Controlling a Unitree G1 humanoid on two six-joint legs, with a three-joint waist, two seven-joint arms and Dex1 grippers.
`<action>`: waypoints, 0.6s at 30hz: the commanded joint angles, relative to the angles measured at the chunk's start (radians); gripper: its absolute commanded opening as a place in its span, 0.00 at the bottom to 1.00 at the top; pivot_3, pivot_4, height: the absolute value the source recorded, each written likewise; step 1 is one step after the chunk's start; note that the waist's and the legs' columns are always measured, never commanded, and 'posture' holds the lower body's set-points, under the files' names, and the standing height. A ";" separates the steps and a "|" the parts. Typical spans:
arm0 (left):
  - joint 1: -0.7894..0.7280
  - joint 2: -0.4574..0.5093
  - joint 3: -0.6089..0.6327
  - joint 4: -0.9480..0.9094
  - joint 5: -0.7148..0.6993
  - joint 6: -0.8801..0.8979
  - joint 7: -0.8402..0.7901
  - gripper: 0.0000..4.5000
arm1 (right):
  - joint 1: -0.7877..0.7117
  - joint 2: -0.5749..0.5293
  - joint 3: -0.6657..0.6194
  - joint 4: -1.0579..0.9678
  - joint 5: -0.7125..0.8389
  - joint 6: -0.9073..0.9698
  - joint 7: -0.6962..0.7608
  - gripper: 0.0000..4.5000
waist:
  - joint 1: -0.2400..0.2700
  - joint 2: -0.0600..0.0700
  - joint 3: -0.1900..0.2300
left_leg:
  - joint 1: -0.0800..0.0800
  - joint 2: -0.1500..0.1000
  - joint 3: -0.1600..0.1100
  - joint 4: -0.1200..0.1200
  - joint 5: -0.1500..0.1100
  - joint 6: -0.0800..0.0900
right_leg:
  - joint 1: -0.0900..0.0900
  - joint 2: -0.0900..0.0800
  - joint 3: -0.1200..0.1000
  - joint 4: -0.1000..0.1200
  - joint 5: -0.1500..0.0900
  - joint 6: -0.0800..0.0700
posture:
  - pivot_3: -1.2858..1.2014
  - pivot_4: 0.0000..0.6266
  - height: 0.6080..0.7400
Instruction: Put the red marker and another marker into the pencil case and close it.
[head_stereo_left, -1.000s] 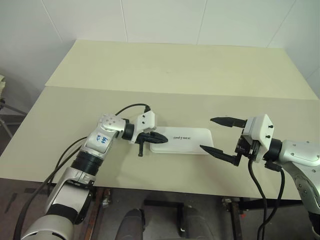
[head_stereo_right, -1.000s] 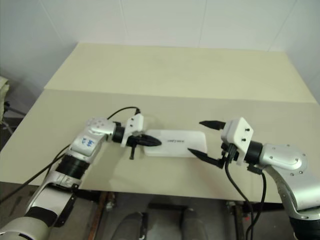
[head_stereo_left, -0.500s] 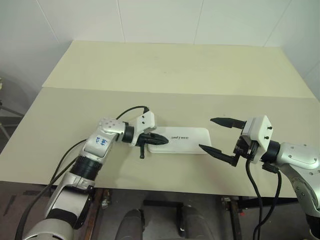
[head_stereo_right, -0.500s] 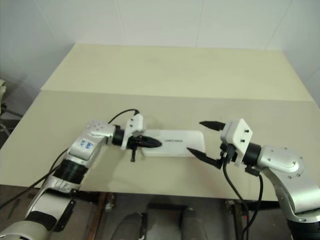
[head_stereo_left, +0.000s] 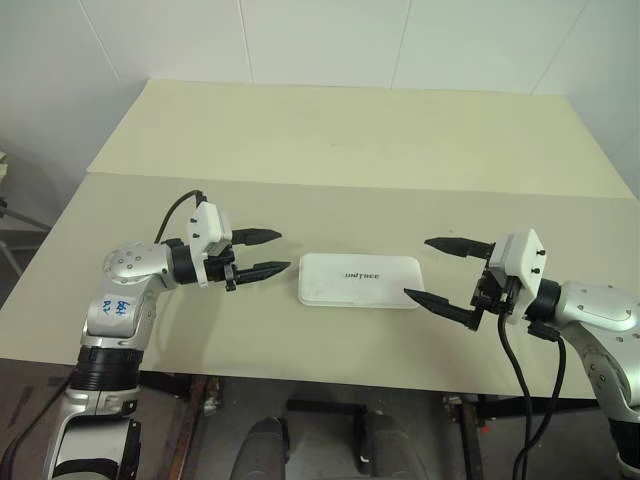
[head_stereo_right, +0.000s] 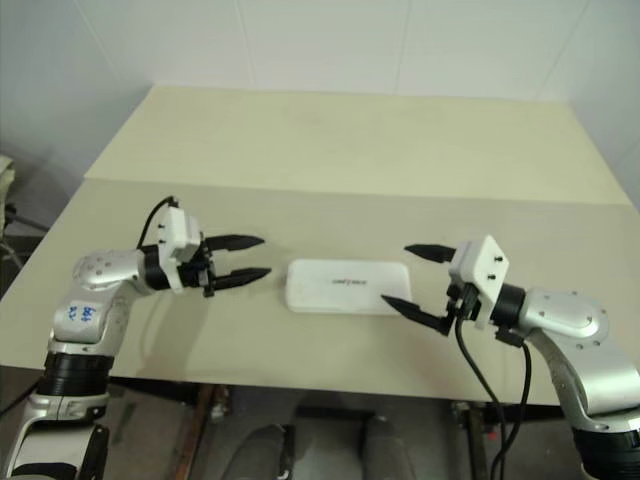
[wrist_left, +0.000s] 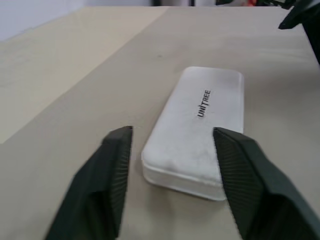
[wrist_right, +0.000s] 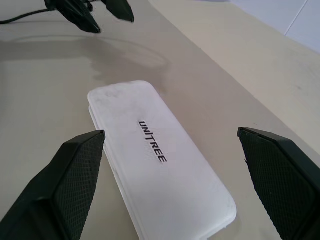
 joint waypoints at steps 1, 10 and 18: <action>0.015 0.023 0.040 -0.084 -0.043 0.013 0.026 0.91 | -0.020 0.002 -0.010 0.013 0.006 -0.035 0.027 1.00 | 0.000 0.000 0.000 | 0.000 0.000 0.000 0.000 0.000 0.000 | 0.000 0.000 0.000 0.000 0.000 0.000 | 0.52 0.24 1.00; 0.013 0.038 0.035 -0.167 -0.085 0.077 0.073 0.99 | -0.071 -0.017 -0.023 0.055 0.018 -0.039 0.082 1.00 | 0.000 0.000 0.000 | 0.000 0.000 0.000 0.000 0.000 0.000 | 0.000 0.000 0.000 0.000 0.000 0.000 | 0.52 0.24 1.00; 0.071 0.077 0.042 -0.221 -0.107 0.131 0.071 0.99 | -0.062 -0.013 -0.020 0.097 -0.005 -0.060 0.101 1.00 | -0.002 0.000 0.000 | 0.001 0.000 0.000 -0.001 0.000 0.000 | 0.000 0.000 0.000 0.000 0.000 0.000 | 0.52 0.24 1.00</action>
